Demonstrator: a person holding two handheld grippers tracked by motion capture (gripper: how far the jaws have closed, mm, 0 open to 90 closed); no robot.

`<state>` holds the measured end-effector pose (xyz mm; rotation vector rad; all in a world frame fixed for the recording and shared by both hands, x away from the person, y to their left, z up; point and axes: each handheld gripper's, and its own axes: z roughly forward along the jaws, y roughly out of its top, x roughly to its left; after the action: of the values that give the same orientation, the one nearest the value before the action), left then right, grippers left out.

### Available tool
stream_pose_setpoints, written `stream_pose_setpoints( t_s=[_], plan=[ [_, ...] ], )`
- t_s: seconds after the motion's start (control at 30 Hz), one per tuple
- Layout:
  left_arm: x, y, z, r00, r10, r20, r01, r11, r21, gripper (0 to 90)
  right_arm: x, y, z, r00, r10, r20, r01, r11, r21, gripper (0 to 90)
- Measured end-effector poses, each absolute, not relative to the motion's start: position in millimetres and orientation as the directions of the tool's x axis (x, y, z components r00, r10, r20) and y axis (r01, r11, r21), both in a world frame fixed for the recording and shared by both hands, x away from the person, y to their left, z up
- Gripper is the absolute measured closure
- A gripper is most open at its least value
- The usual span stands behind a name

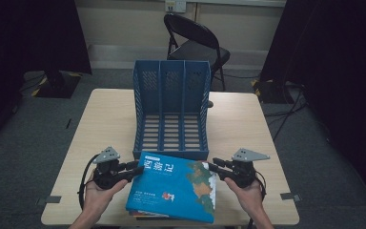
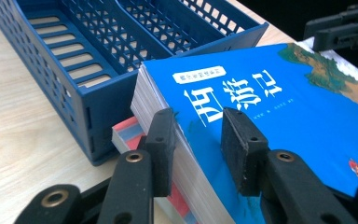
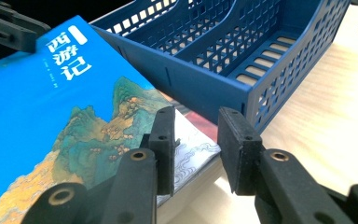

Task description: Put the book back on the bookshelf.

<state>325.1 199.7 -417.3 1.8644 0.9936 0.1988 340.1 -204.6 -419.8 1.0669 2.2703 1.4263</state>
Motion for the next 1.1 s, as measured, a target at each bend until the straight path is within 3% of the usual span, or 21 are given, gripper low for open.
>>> stream_pose_setpoints(
  t_s=[0.43, 0.67, 0.93, 1.0, 1.03, 1.1],
  plan=[
    [338, 188, -417, 0.658, 0.696, -0.287, 0.557, -0.194, 0.807, 65.3, 312, -216, -422, -0.690, 0.698, 0.191, 0.461, 0.221, 0.859, 68.2],
    [338, 188, -418, 0.665, 0.689, -0.289, 0.551, -0.191, 0.813, 65.3, 313, -214, -417, -0.716, 0.678, 0.168, 0.451, 0.265, 0.852, 67.9],
    [317, 199, -421, 0.641, 0.683, -0.350, 0.607, -0.172, 0.776, 49.9, 332, -192, -411, -0.765, 0.624, 0.159, 0.429, 0.310, 0.849, 62.0],
    [314, 202, -421, 0.652, 0.678, -0.340, 0.591, -0.173, 0.788, 53.8, 335, -185, -414, -0.776, 0.607, 0.171, 0.438, 0.324, 0.838, 63.4],
    [313, 201, -422, 0.665, 0.669, -0.333, 0.577, -0.178, 0.797, 60.0, 335, -182, -416, -0.778, 0.603, 0.177, 0.439, 0.320, 0.839, 63.5],
    [313, 199, -422, 0.665, 0.671, -0.329, 0.575, -0.178, 0.799, 59.8, 334, -182, -416, -0.777, 0.605, 0.176, 0.441, 0.322, 0.838, 63.8]
  ],
)
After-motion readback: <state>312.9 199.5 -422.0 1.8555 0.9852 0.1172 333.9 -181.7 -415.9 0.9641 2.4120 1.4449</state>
